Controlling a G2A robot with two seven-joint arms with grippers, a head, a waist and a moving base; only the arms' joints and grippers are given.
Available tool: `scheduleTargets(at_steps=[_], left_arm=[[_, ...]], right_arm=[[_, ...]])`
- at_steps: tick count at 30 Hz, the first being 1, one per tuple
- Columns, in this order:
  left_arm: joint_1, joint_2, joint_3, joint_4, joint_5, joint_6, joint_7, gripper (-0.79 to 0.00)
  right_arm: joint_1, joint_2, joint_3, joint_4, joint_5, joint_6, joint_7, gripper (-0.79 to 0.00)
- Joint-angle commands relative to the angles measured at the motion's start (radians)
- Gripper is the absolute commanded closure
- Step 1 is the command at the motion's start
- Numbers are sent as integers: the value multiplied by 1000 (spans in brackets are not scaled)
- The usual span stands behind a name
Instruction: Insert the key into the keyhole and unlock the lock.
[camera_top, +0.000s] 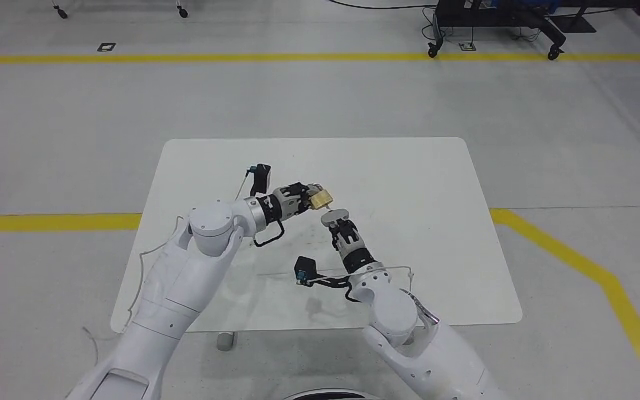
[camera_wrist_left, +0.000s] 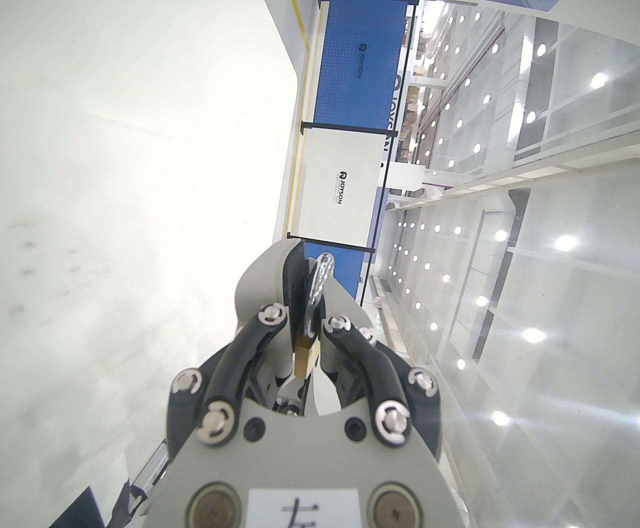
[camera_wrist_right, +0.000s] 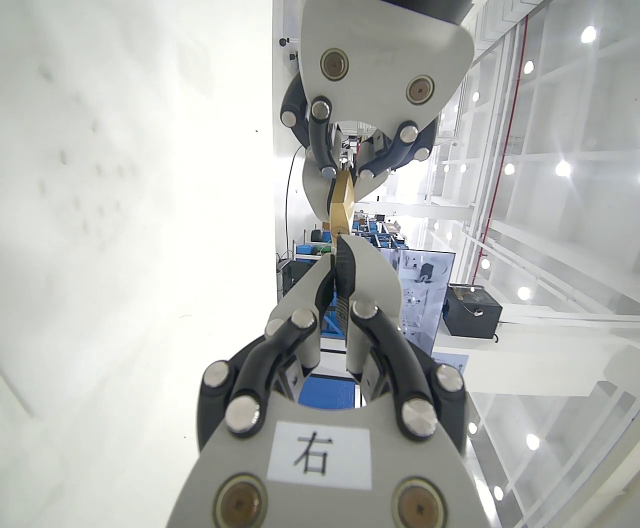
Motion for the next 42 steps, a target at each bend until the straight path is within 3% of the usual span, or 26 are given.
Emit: scheduleTargets(at_steps=[1, 19, 32, 34, 42], left_arm=[[0, 1, 1, -2, 9, -5, -1, 0], [18, 10, 6, -42, 97, -54, -28, 0], [21, 11, -1, -45, 70, -49, -60, 0], [19, 11, -4, -42, 62, -47, -61, 0], [13, 11, -8, -32, 43, -42, -60, 0]], right_arm=[[-1, -1, 1, -2, 0, 2, -1, 0], [-16, -8, 20, -13, -6, -1, -27, 0], [-17, -15, 35, -12, 8, 11, -41, 0], [-19, -16, 40, -15, 15, 15, -44, -191], [-32, -17, 59, -30, 27, 25, -57, -256]])
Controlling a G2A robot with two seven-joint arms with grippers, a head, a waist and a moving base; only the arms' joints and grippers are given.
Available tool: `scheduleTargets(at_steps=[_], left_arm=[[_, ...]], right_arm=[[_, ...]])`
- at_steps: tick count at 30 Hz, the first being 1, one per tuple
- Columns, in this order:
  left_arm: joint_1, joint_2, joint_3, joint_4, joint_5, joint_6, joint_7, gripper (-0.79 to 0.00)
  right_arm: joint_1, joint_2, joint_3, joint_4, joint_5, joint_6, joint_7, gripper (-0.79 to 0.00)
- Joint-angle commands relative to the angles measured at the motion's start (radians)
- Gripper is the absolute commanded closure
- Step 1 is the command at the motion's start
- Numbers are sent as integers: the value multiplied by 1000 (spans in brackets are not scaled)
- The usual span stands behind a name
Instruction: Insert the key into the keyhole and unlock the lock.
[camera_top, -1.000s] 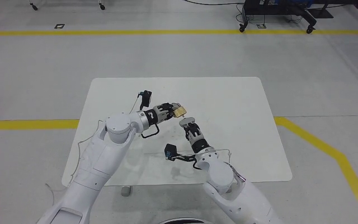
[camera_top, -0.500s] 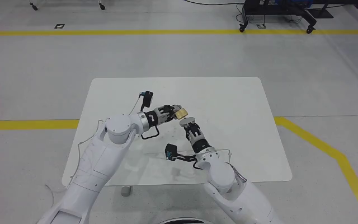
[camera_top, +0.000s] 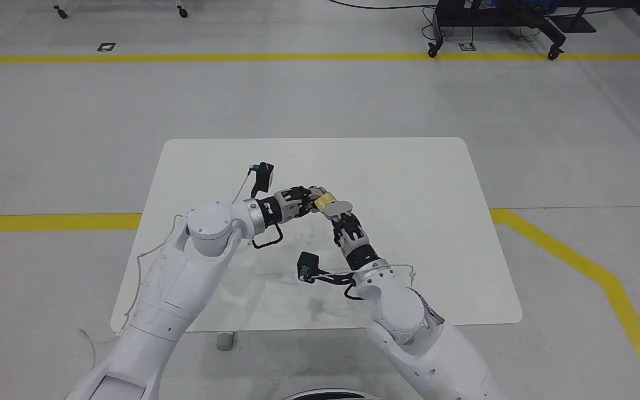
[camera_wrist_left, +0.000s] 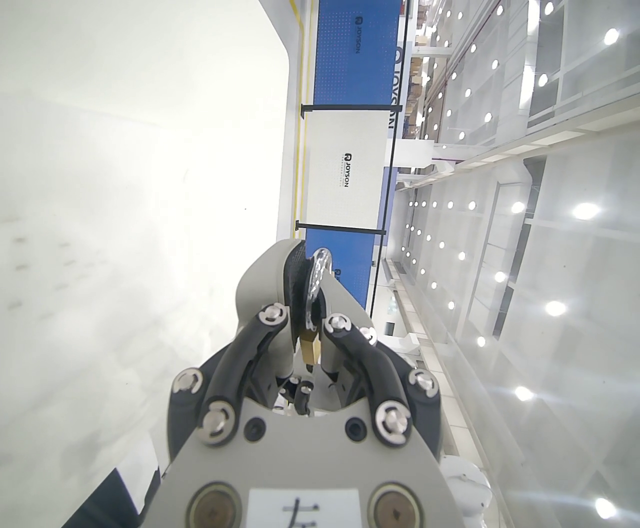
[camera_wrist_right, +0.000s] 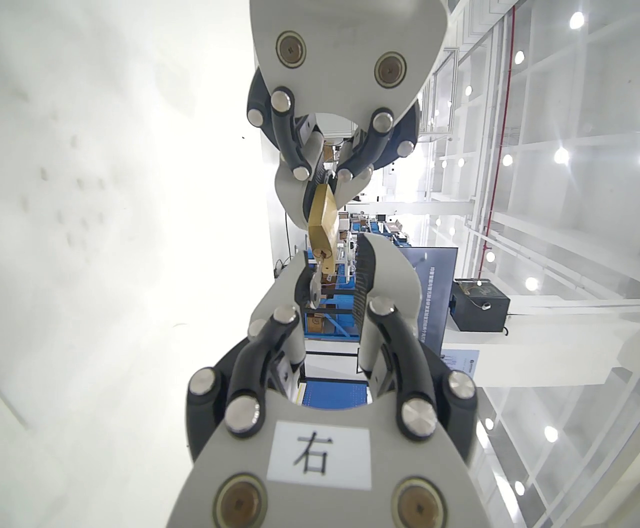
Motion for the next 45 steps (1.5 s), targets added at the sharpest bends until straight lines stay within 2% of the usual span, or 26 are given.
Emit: scheduleTargets(at_steps=[1, 8, 15, 19, 20, 21, 31, 37, 45], left_arm=[[-1, 0, 0, 1, -4, 1, 1, 0], [-4, 0, -7, 7, -17, 2, 5, 0], [2, 3, -37, 3, -39, -39, 18, 0], [14, 6, -59, -4, -45, -82, 24, 0], [17, 7, -65, -5, -44, -91, 27, 0], [19, 8, -70, -5, -44, -98, 31, 0], [28, 14, -81, -18, 2, -159, 24, 0], [35, 19, -64, -39, 70, -208, -16, 0], [38, 22, -55, -48, 102, -225, -43, 0]], right_arm=[[-3, 0, 4, -3, 2, 0, -3, -259], [-12, -1, 15, -15, 13, -2, -17, -305], [-30, 2, 43, -38, 81, 0, -95, -292], [-45, 8, 83, -46, 177, 19, -191, -209], [-48, 10, 96, -48, 198, 17, -215, -68], [-52, 12, 109, -50, 217, 15, -236, 0], [-66, 32, 177, -59, 287, -85, -376, 0], [-39, 35, 189, -51, 311, -138, -390, 0], [-20, 38, 181, -44, 313, -159, -383, 0]])
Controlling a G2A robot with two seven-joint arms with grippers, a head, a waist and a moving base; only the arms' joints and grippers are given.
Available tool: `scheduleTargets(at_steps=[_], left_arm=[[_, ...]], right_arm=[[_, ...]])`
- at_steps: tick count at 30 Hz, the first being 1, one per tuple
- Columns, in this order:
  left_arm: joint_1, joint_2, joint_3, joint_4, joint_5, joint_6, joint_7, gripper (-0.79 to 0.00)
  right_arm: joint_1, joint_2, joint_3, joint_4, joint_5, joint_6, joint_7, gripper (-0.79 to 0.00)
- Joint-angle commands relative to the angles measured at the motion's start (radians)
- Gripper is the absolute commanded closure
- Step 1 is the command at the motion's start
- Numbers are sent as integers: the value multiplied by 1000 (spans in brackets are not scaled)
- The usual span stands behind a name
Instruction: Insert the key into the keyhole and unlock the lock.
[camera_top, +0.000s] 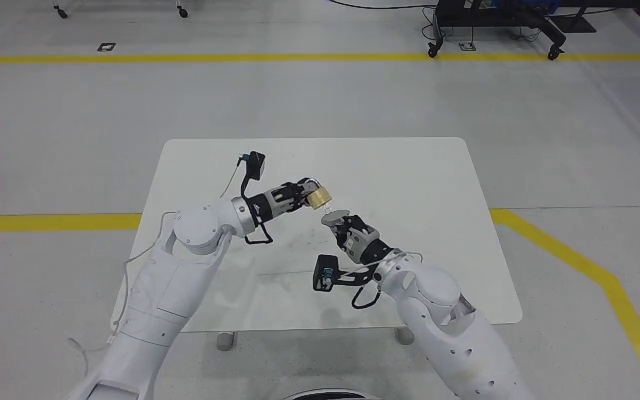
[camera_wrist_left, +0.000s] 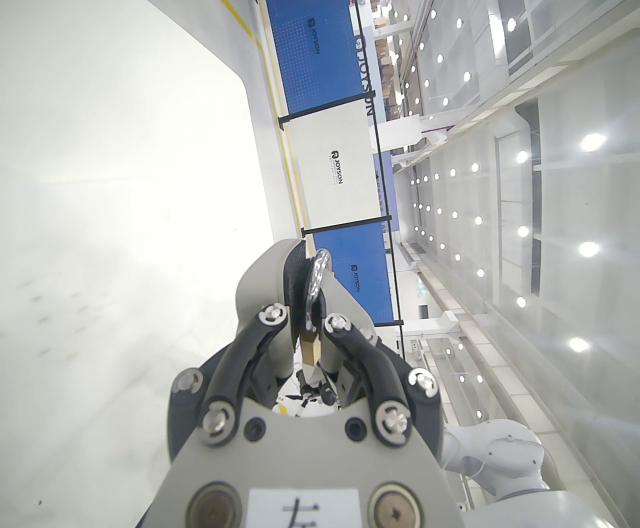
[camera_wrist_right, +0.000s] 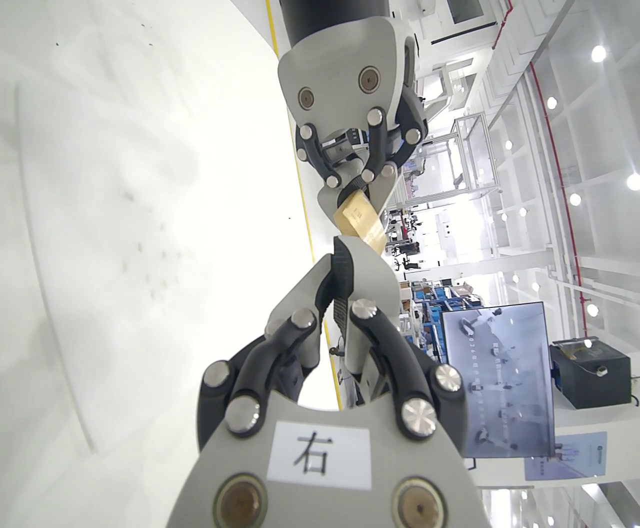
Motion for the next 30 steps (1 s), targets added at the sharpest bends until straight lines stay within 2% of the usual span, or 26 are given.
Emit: scheduleTargets(at_steps=[1, 7, 10, 12, 14, 16, 19, 21, 30], left_arm=[[0, 0, 3, -1, 0, 3, -3, 0], [-4, 0, 3, 4, -1, 0, 2, 0], [-5, -2, -6, 16, -35, 11, 25, 0], [-7, -3, -12, 25, -53, 14, 37, 0], [-8, -3, -17, 32, -67, 16, 43, 0], [-8, -4, -21, 37, -89, 18, 49, 0], [-9, -6, -22, 44, -111, 25, 53, 0], [-14, -8, -15, 50, -111, 33, 59, 0], [-16, -16, 9, 47, -120, 55, 96, 0]], right_arm=[[3, 1, -2, 1, 0, -2, 3, 0], [3, 3, 0, 0, 20, 1, -3, 0], [-11, 8, 23, -6, 76, -1, -67, 0], [-28, 14, 59, -11, 125, -2, -122, -145], [-46, 21, 99, -15, 166, 1, -170, -194], [-65, 25, 133, -18, 196, 20, -188, -194], [-83, 26, 146, -27, 190, 72, -152, -182], [-78, 23, 114, -31, 163, 82, -122, -215], [1, 8, -4, -3, 98, 100, -21, -240]])
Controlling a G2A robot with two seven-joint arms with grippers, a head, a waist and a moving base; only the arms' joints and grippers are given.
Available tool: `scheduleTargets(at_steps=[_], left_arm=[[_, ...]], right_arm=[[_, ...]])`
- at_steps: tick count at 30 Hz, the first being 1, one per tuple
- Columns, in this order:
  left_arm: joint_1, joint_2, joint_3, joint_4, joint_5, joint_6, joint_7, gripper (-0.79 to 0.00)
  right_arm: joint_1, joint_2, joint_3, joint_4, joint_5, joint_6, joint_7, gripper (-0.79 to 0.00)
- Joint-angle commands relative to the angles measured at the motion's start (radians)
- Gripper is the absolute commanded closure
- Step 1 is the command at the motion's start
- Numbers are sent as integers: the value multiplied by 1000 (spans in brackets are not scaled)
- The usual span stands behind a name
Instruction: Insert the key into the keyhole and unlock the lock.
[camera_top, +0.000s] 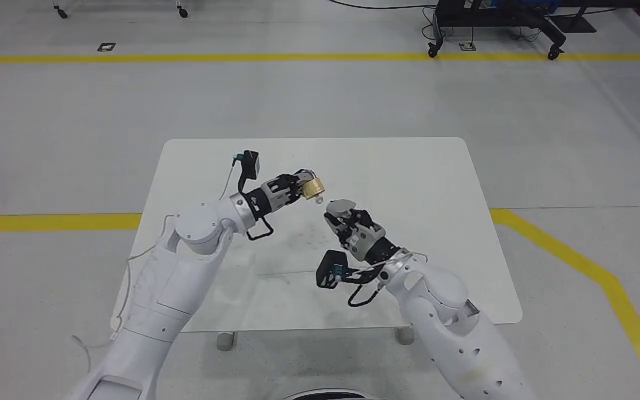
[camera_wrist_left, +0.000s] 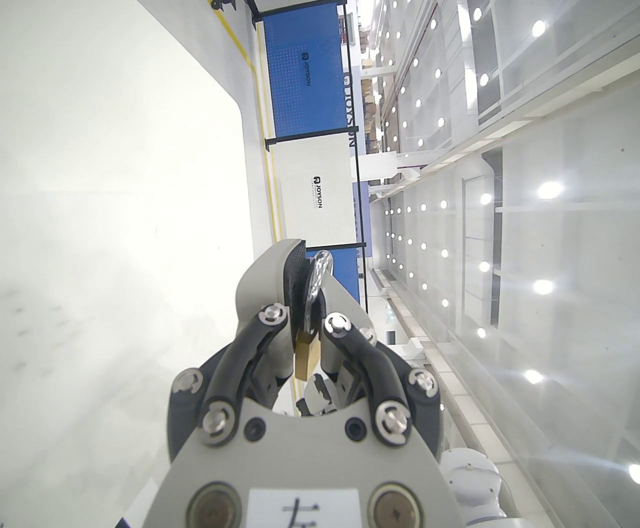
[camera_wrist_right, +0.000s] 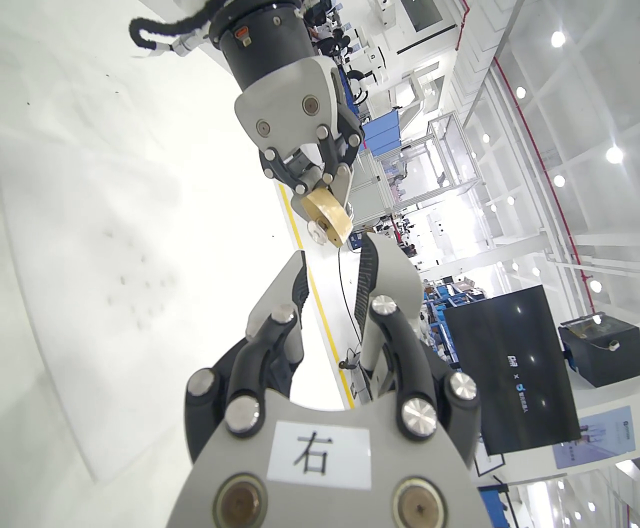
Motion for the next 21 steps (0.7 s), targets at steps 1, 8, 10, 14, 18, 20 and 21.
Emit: scheduleTargets(at_steps=[1, 8, 10, 14, 18, 20, 21], left_arm=[[0, -1, 3, -1, -3, 8, 7, 0], [0, -2, 4, -3, -7, 16, 10, 0], [0, -3, 4, -2, -7, 15, 7, 0], [-3, -4, 9, 0, -6, 13, 4, 0], [-6, -5, 12, 4, -3, 13, 2, 0], [-7, -5, 12, 6, -5, 11, 0, 0], [-7, -5, 12, 7, -5, 11, -1, 0]], right_arm=[[15, -3, -20, 9, -10, 3, 19, -237], [60, -14, -71, 50, -35, 5, 89, -197], [69, -16, -79, 59, -36, 10, 108, -188], [82, -20, -91, 69, -34, 13, 131, -154], [91, -25, -103, 79, -31, 25, 155, -68], [96, -27, -108, 85, -26, 34, 169, 0], [98, -29, -111, 87, -23, 41, 177, 0]])
